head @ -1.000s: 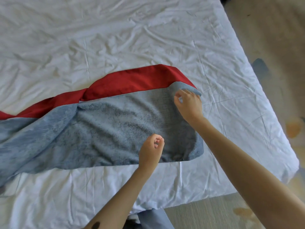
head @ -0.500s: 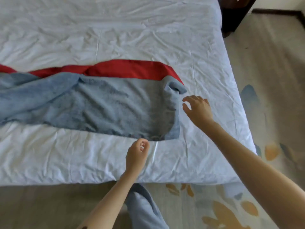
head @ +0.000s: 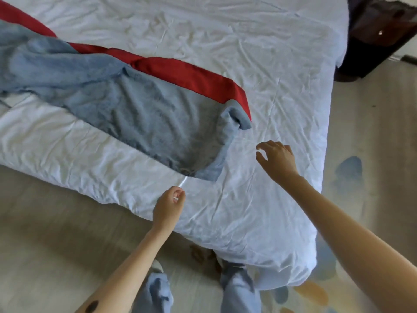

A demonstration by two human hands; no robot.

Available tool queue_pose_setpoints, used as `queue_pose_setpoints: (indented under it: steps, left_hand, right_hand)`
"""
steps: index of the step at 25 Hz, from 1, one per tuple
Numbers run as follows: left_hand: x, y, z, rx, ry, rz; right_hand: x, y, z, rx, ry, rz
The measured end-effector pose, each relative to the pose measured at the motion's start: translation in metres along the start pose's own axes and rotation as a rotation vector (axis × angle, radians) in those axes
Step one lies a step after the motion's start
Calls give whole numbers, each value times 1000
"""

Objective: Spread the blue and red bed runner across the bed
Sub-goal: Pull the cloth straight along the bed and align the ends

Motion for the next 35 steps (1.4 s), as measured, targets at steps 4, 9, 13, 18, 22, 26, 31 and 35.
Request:
queue_pose_setpoints:
  steps: [4, 9, 13, 18, 22, 26, 31, 35]
  left_hand:
    - [-30, -41, -21, -113, 89, -70]
    - [-59, -69, -51, -224, 140, -90]
    - [-81, -81, -80, -351, 142, -73]
    - [-100, -143, -120, -468, 179, -73]
    - [-118, -202, -148, -486, 283, -94]
    - [-153, -228, -145, -498, 297, -105]
    - [-176, -217, -87, -574, 273, -18]
    - [-174, -207, -9, -628, 349, 116]
  right_hand:
    - [-29, 14, 23, 70, 152, -46]
    - [-42, 28, 40, 88, 322, -72]
    - [-52, 30, 37, 110, 448, -109]
    - [-60, 34, 8, 57, 650, -101]
    - [-81, 35, -21, 108, 782, -83]
    - [-99, 44, -14, 123, 814, -44]
    - [-115, 22, 55, 138, 778, -49]
    - [-107, -23, 135, 210, 777, -80]
Point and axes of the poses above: each hand's wrist, its own z-axis towards the middle knuckle, its own y-axis out of the back of the hand, x = y × z, the point moved 6 cm from there along z, towards the middle knuckle, and after that the axes turned 1 degree about z, right-handed, at the moved point
